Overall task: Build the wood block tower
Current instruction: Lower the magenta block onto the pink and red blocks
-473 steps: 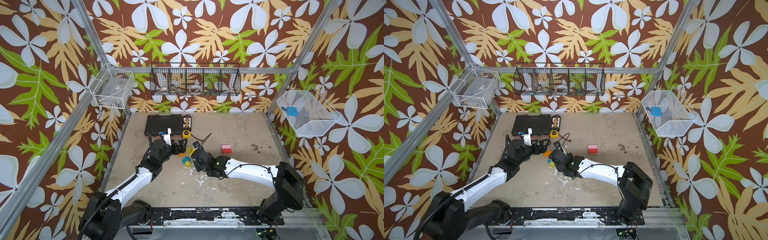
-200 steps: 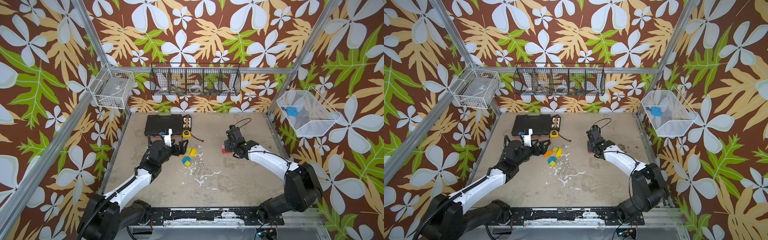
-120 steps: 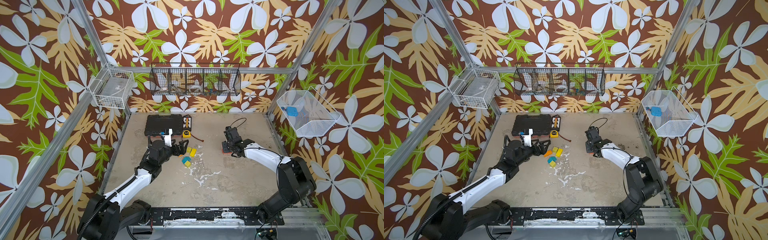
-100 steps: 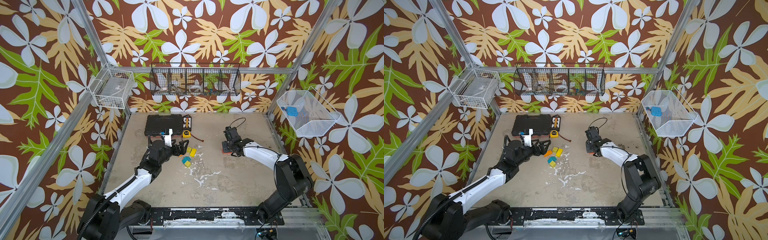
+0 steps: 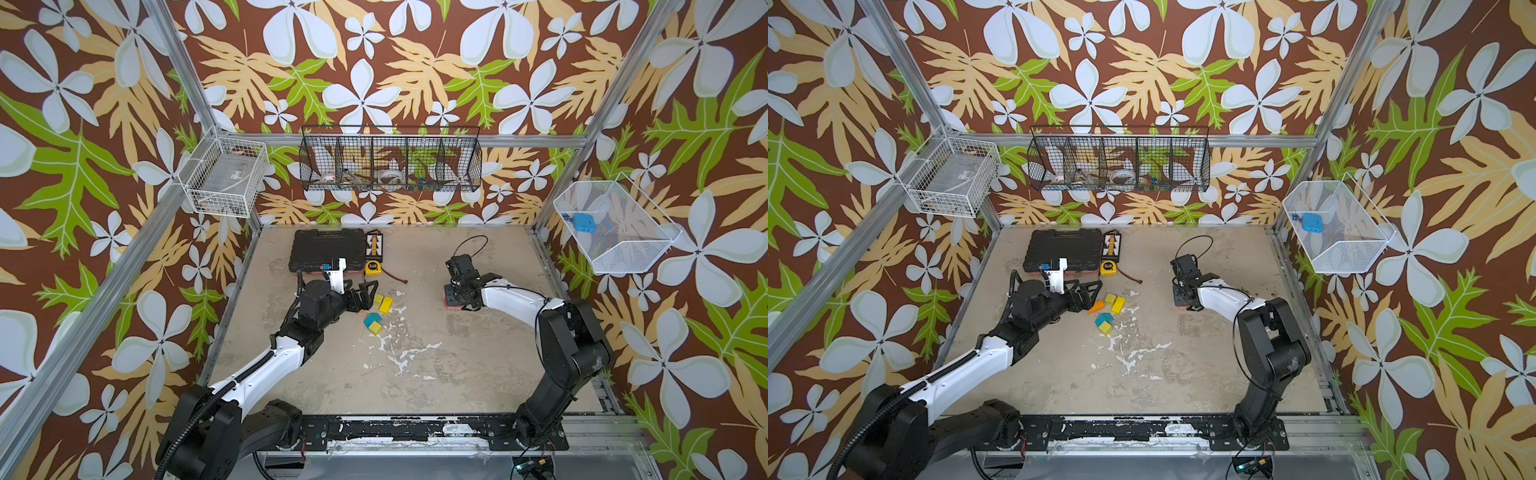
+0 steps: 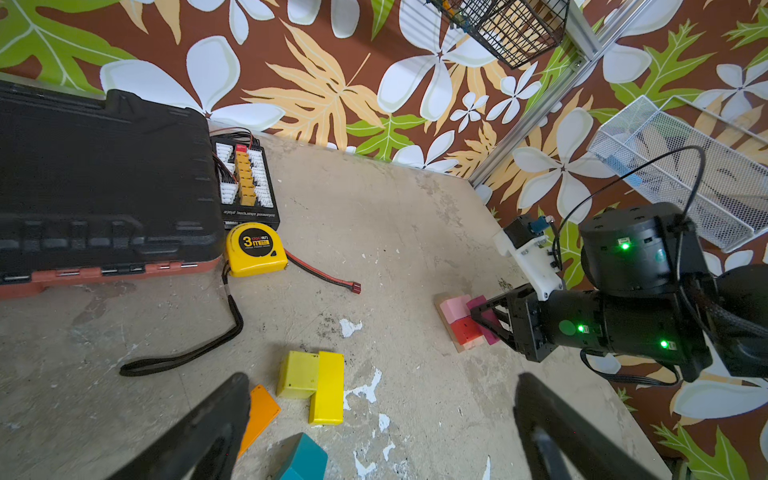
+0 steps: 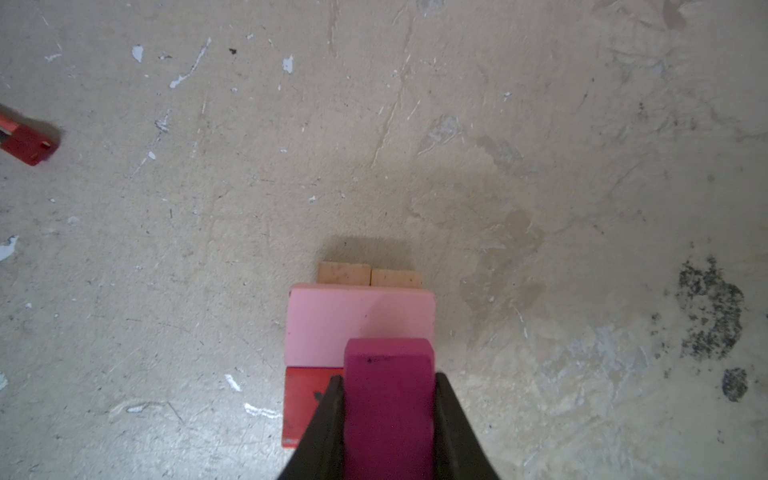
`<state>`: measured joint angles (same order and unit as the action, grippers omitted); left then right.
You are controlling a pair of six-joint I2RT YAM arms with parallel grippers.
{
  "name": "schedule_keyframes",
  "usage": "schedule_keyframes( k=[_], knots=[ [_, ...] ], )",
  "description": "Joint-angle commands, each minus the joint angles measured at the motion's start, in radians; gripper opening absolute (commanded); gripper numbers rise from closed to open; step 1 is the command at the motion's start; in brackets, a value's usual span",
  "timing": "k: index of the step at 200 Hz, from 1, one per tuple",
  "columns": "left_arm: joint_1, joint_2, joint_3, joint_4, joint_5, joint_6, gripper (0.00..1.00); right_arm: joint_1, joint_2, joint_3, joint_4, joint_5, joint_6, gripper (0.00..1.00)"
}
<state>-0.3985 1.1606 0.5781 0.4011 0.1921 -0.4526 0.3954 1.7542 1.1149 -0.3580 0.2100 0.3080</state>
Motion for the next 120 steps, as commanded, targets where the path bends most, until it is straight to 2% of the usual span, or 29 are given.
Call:
schedule_keyframes(
  k=[1,120],
  knots=[
    [0.001,0.004,0.008,0.034,0.015,-0.011,1.0,-0.007,0.005,0.006,-0.012,-0.007,0.006,0.0],
    [0.001,-0.001,0.008,0.035,0.021,-0.012,1.0,-0.063,-0.003,-0.004,0.01,-0.12,0.031,0.0]
  ],
)
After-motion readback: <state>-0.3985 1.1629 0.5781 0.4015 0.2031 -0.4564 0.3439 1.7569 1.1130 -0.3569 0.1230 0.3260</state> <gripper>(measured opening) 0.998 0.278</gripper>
